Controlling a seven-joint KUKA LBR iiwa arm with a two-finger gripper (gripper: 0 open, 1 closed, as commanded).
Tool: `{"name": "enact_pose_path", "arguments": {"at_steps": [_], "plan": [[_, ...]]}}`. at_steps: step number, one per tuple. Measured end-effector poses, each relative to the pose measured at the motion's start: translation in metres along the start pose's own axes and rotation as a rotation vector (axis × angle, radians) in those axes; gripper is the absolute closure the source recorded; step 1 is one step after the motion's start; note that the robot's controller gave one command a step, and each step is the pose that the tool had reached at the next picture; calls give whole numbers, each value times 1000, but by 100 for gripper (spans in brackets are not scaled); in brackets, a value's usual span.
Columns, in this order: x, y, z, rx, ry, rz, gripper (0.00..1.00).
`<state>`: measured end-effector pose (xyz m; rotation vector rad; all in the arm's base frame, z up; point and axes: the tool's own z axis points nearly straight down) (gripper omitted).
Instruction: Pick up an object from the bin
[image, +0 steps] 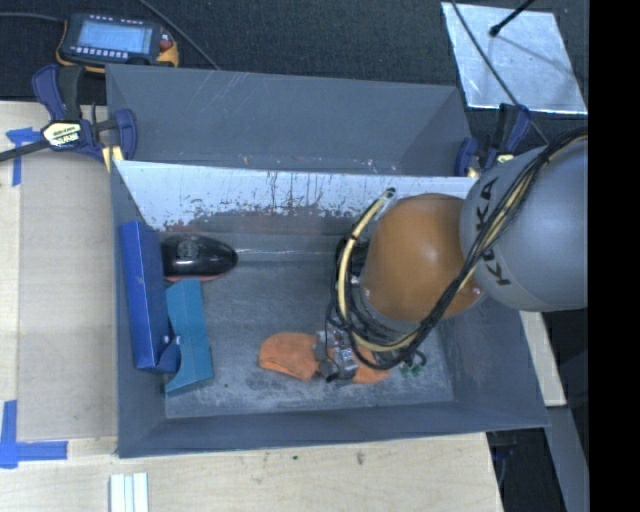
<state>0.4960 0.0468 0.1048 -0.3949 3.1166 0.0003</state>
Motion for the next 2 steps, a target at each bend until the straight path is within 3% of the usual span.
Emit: {"name": "enact_pose_path", "arguments": {"at_steps": [2], "plan": [[0,0,-21,0,2,0,100]]}}
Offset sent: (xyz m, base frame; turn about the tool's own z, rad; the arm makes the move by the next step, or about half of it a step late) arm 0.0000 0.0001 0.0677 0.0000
